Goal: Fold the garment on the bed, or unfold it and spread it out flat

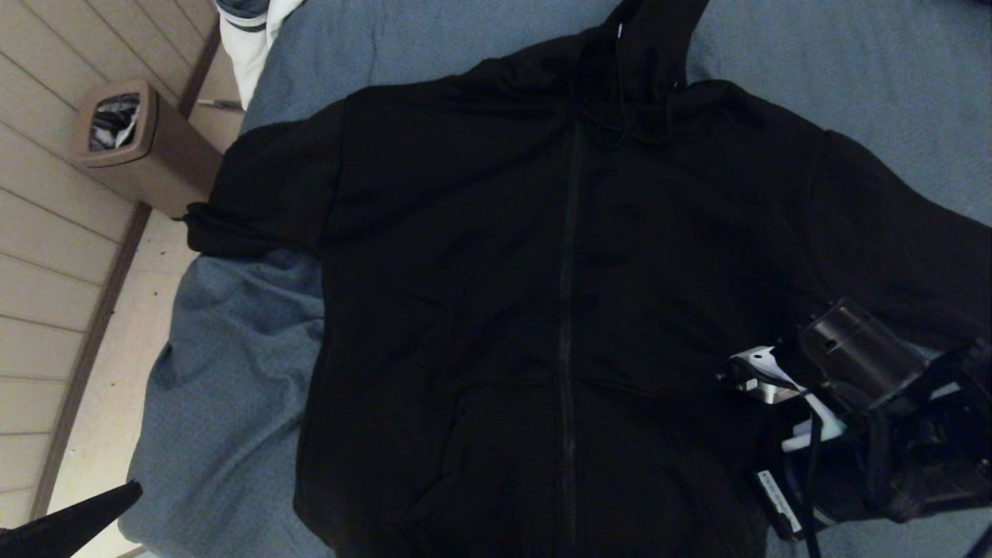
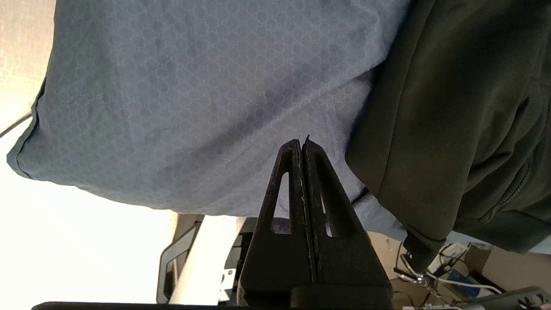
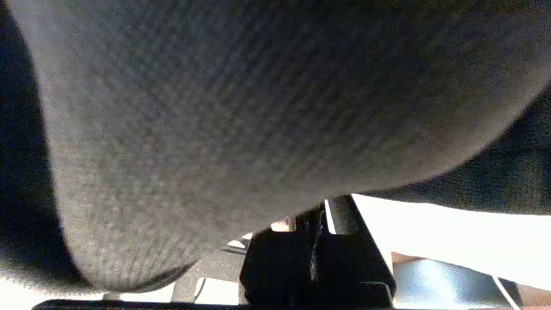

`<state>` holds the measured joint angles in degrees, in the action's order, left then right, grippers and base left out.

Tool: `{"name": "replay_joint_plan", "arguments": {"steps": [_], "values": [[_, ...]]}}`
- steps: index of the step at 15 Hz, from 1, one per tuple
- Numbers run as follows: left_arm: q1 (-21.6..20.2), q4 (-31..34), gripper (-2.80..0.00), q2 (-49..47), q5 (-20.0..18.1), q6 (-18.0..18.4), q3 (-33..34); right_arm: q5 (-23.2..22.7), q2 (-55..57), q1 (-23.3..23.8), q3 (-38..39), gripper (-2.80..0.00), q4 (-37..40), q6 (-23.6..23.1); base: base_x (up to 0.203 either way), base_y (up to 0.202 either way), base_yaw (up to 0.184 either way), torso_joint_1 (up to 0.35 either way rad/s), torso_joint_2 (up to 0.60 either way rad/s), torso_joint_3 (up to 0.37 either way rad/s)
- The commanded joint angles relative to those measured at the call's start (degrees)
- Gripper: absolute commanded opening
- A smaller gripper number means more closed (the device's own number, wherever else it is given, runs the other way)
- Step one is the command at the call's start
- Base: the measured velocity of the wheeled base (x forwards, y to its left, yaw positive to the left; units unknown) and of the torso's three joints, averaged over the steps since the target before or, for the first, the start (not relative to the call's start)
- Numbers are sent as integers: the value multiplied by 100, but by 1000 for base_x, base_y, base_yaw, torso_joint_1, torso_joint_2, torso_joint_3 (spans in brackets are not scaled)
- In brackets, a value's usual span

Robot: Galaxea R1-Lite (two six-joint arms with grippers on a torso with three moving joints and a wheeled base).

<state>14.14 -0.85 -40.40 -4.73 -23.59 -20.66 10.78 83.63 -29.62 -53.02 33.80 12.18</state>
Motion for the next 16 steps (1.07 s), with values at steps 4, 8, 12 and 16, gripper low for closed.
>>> {"name": "replay_joint_plan", "arguments": {"steps": [4,8,12,16], "values": [[1,-38,-280,23,-2,-14,54,220,-514,179,-294,-280,303,-42,0,0,0,0,0,0],[1,-38,-280,16,-205,-14,68,266,-1087,376,-754,-280,2009,-172,0,0,0,0,0,0],[1,-38,-280,-33,-239,-14,80,494,-1382,384,-917,-280,3155,-330,0,0,0,0,0,0],[1,-47,-280,-38,-248,-5,124,478,-1437,336,-743,-280,3593,-498,0,0,0,0,0,0]]}}
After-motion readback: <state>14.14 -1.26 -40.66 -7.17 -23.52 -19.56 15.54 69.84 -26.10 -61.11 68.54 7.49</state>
